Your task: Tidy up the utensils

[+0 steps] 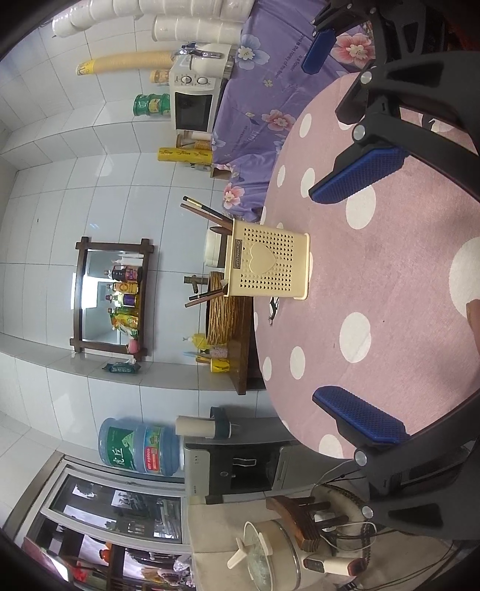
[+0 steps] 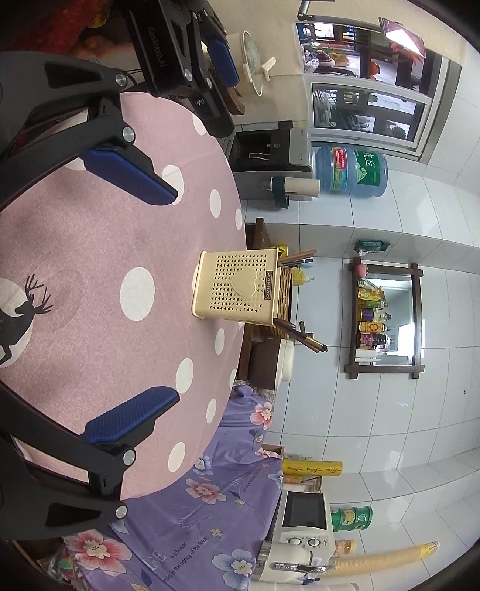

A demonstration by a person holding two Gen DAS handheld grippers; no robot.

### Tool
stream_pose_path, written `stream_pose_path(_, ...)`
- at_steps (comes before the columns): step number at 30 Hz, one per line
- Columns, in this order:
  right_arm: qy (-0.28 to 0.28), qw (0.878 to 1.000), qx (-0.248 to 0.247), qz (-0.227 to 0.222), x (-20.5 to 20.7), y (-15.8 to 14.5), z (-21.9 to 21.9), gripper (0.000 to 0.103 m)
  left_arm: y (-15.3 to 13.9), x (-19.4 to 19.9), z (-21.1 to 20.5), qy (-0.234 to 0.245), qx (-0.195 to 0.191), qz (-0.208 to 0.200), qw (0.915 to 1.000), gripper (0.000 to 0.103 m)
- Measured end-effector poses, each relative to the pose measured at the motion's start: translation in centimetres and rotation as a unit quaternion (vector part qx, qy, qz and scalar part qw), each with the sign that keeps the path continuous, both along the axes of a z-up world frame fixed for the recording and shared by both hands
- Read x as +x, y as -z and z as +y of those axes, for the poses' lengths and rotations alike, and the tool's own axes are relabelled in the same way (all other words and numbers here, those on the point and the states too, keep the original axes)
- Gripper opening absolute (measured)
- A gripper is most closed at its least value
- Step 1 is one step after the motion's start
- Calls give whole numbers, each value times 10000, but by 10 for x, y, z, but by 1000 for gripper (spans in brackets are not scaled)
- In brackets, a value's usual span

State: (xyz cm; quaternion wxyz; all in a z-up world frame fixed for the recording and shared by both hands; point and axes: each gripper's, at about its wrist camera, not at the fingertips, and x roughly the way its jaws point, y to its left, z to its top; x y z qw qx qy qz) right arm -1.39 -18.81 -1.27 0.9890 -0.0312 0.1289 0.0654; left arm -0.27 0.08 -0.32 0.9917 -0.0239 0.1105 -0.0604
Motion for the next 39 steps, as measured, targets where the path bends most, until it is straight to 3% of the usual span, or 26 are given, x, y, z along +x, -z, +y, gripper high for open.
stream_pose_path(39, -2, 10000, 4, 23, 2, 1, -3, 97, 0, -1, 2, 31, -19, 60, 10000, 98)
